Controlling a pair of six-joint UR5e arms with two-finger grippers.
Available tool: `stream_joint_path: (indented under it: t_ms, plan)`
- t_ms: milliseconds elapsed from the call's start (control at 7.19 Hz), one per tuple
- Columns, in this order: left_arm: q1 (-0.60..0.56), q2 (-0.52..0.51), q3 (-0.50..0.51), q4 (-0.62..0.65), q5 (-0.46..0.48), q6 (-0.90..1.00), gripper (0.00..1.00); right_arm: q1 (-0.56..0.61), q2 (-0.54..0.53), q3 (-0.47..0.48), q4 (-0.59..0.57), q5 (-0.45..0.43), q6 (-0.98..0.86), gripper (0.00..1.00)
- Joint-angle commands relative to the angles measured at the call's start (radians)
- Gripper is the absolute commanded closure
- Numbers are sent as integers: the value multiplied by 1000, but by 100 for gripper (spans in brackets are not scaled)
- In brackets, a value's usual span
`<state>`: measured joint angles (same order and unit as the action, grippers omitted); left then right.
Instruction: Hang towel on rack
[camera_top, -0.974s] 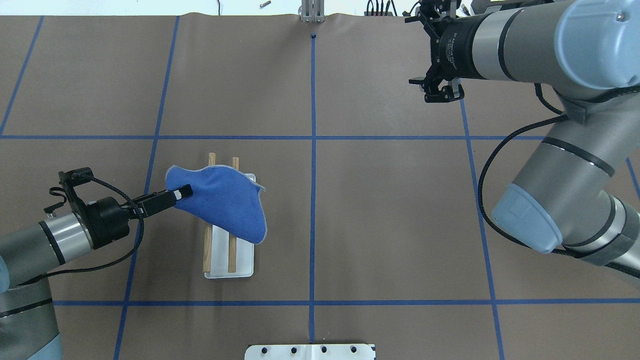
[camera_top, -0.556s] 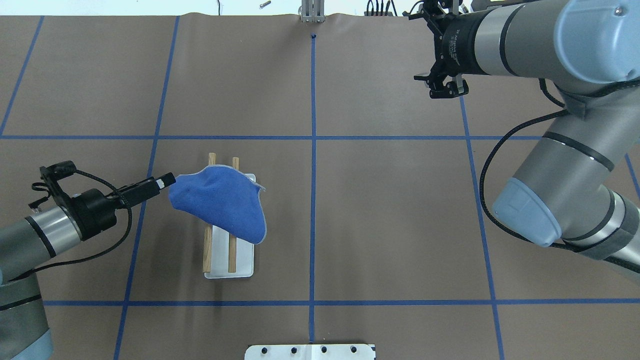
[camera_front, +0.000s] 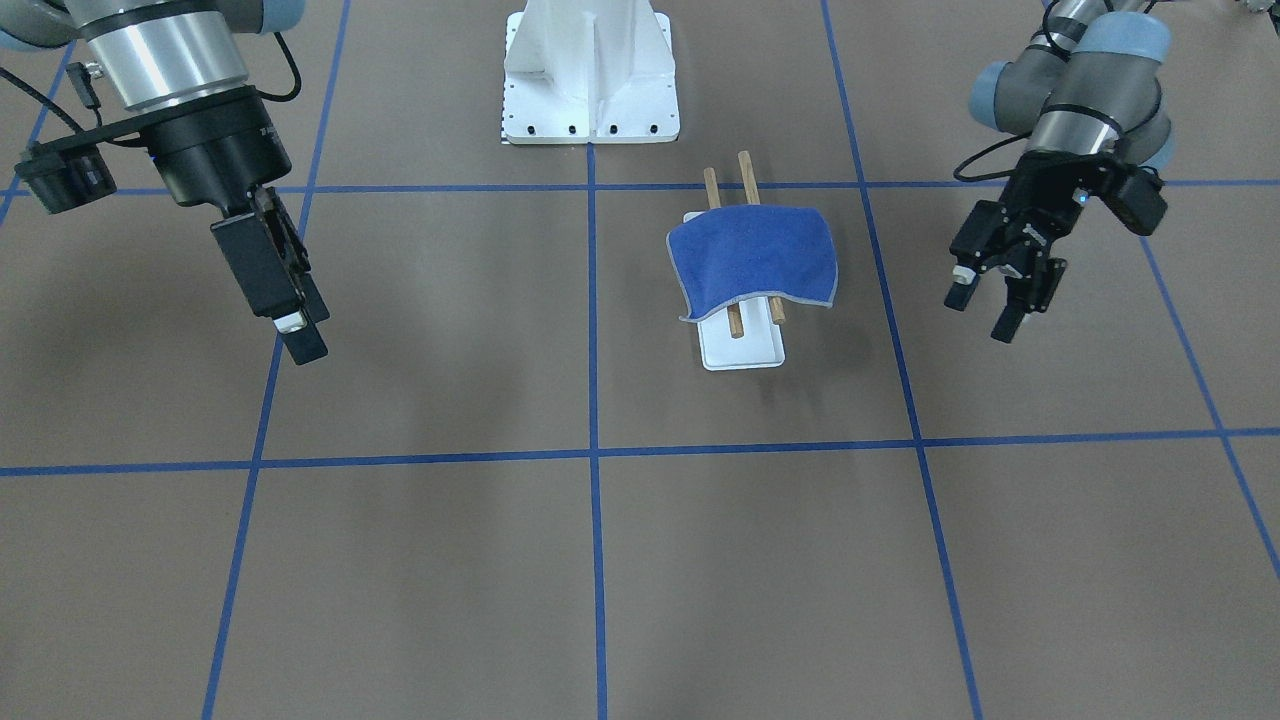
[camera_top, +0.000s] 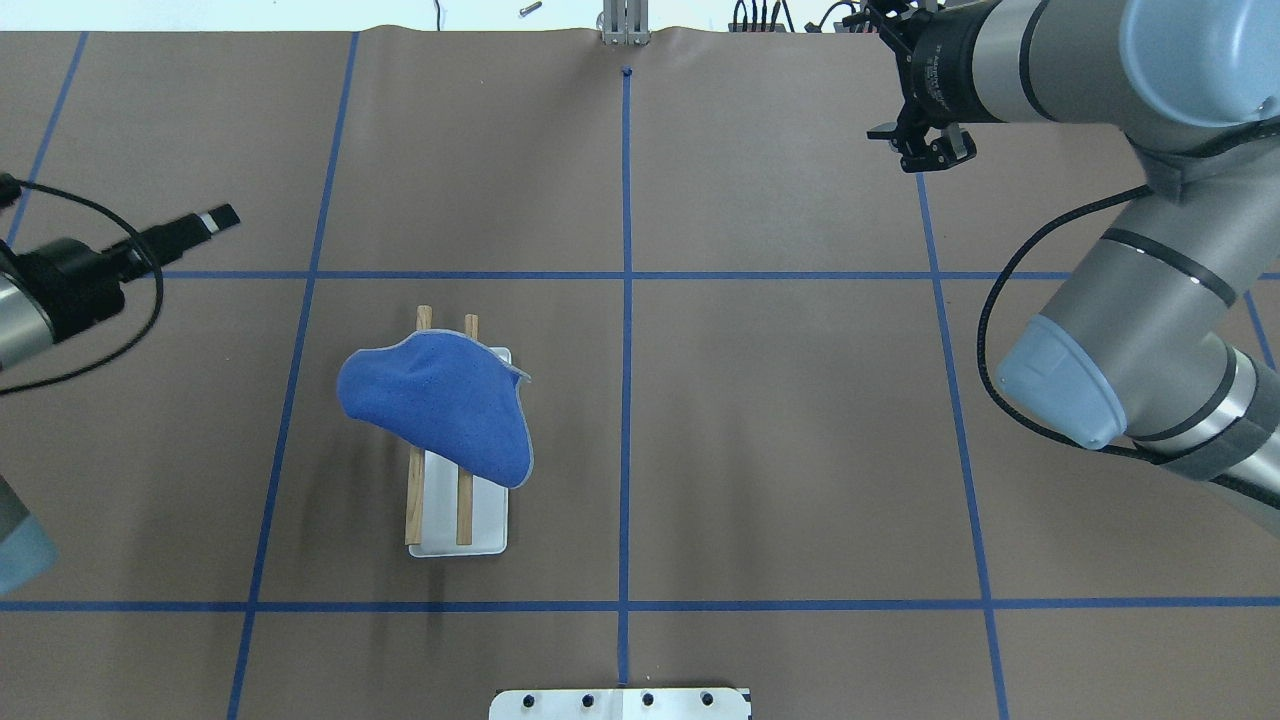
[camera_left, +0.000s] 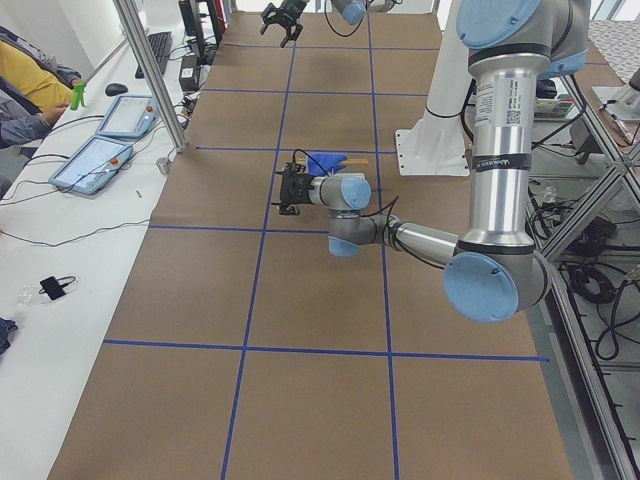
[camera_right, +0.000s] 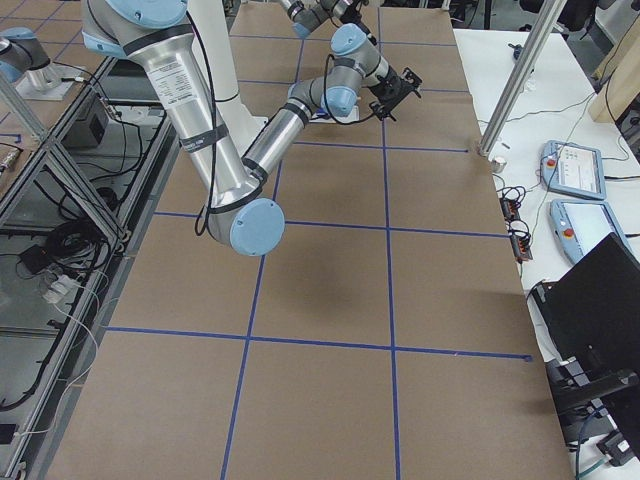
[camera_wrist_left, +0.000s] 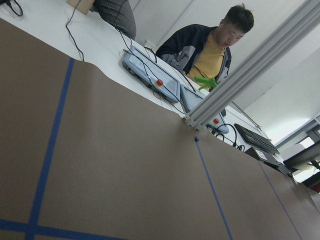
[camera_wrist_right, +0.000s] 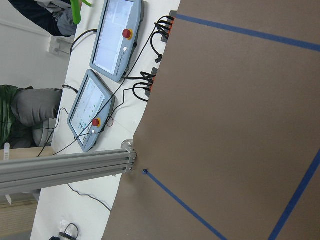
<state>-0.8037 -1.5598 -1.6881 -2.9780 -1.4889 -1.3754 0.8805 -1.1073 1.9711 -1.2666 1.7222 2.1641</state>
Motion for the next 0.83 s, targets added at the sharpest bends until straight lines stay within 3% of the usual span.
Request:
stream_joint_path:
  t_ms: [0, 139, 417, 695]
  plan:
    - [-257, -52, 2, 240, -243, 130, 3, 93, -75, -40, 4, 124, -313, 0]
    - [-309, -75, 1, 358, -304, 268, 3, 156, -92, -70, 4, 201, -440, 0]
    - [-369, -86, 4, 506, -313, 507, 3, 292, -136, -156, 6, 348, -772, 0]
    - [-428, -95, 2, 691, -329, 800, 2, 385, -146, -256, 6, 428, -1034, 0]
